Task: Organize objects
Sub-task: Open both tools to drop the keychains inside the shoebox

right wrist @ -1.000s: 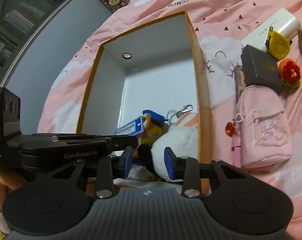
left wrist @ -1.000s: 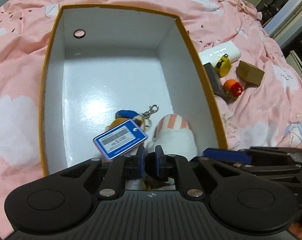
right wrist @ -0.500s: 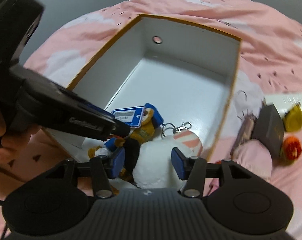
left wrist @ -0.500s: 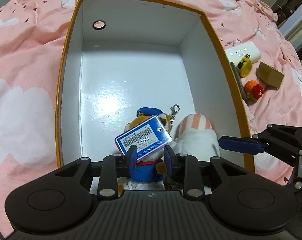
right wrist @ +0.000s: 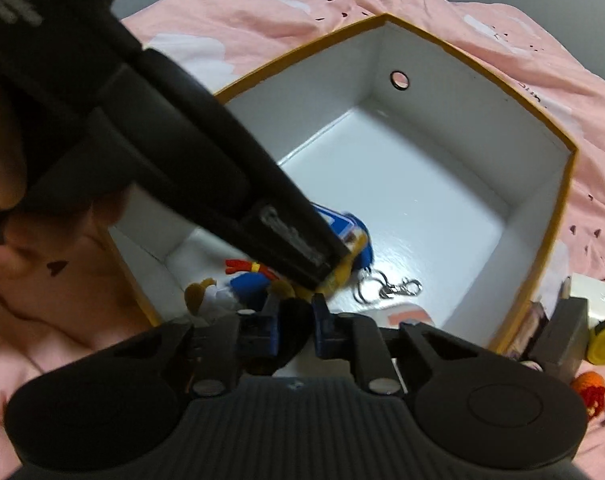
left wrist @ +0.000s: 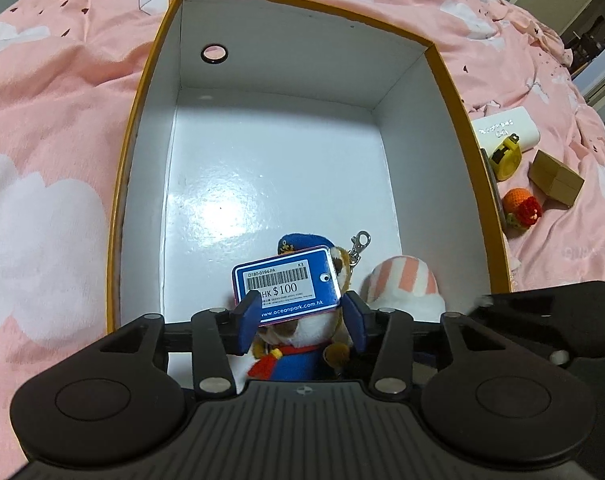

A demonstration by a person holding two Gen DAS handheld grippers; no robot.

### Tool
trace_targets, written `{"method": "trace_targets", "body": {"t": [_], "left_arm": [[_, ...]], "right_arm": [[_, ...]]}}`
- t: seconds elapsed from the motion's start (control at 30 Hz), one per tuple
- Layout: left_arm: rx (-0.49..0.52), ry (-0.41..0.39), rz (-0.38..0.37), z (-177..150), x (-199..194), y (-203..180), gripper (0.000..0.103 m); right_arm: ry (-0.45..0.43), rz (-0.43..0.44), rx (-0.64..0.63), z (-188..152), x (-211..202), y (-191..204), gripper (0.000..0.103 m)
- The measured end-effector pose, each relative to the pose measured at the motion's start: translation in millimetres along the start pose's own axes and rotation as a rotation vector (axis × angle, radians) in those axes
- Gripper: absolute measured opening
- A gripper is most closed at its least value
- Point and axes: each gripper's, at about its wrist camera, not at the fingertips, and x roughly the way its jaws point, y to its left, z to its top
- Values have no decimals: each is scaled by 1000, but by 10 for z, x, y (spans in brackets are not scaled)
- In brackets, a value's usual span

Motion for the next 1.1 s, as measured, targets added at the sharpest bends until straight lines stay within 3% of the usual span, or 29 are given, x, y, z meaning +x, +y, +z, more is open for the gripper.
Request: {"method": "trace_targets", "body": {"t": [0.37, 0.67, 0.73, 0.83, 0.97, 1.1], "left_arm": [[42, 73, 8, -62, 176, -136, 66], [-70, 157, -82, -131, 313, -68, 62], [-79, 168, -96, -143, 340, -59, 56], [-45, 150, -69, -152, 294, -119, 56], [20, 109, -29, -178, 156, -221, 56], [78, 52, -17, -193, -45, -305, 57]], "right_arm": [[32, 41, 113, -276, -335, -382, 11], [0, 67, 200, -359, -280, -458, 12], [-7, 68, 210, -270, -260, -443, 12], [-21, 64, 215, -335, -263, -401, 15], [-39, 40, 214, -380, -399, -355, 32], [-81, 27, 251, -467, -576, -390, 34]]}}
